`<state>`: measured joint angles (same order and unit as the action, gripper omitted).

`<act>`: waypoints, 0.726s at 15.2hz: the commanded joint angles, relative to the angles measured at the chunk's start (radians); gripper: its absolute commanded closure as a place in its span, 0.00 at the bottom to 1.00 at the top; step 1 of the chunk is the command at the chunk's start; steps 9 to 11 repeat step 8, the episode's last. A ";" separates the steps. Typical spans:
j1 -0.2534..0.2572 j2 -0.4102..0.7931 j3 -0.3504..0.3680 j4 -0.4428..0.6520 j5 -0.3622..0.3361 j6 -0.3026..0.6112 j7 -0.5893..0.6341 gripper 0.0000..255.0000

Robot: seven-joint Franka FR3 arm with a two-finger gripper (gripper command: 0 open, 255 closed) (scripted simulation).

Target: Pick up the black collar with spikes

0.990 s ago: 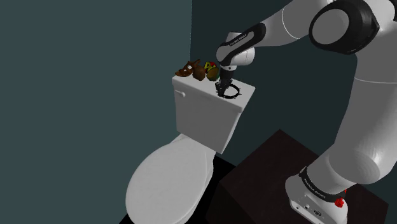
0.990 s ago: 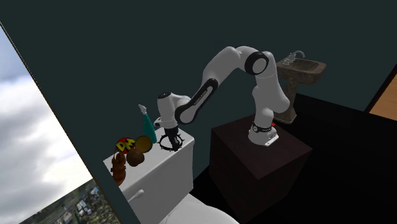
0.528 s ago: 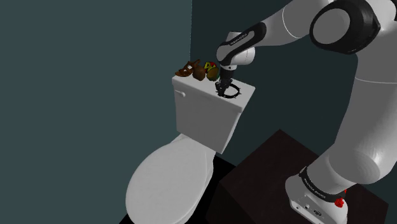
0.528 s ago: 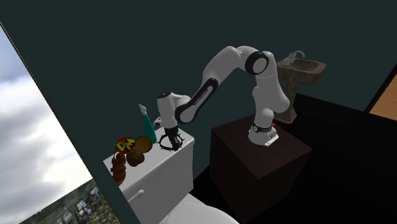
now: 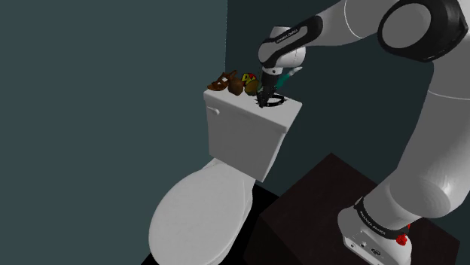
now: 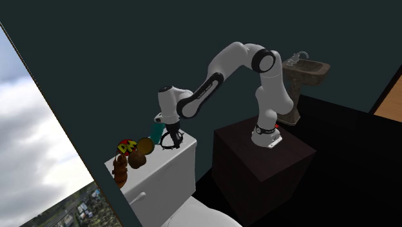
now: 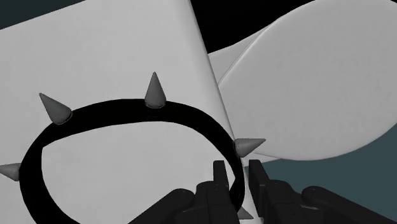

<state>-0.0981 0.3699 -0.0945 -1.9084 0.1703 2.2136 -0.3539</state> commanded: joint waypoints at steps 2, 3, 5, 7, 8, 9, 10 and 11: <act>0.000 -0.023 -0.003 0.009 -0.006 -0.032 0.005 1.00; 0.001 -0.031 -0.003 0.013 -0.008 -0.043 0.007 1.00; 0.001 -0.045 -0.005 0.022 -0.011 -0.066 0.011 1.00; 0.002 -0.053 -0.005 0.027 -0.013 -0.079 0.013 1.00; 0.002 -0.052 -0.005 0.027 -0.013 -0.079 0.013 1.00; 0.002 -0.052 -0.005 0.027 -0.013 -0.079 0.013 1.00; 0.002 -0.052 -0.005 0.027 -0.013 -0.079 0.013 1.00; 0.002 -0.052 -0.005 0.027 -0.013 -0.079 0.013 1.00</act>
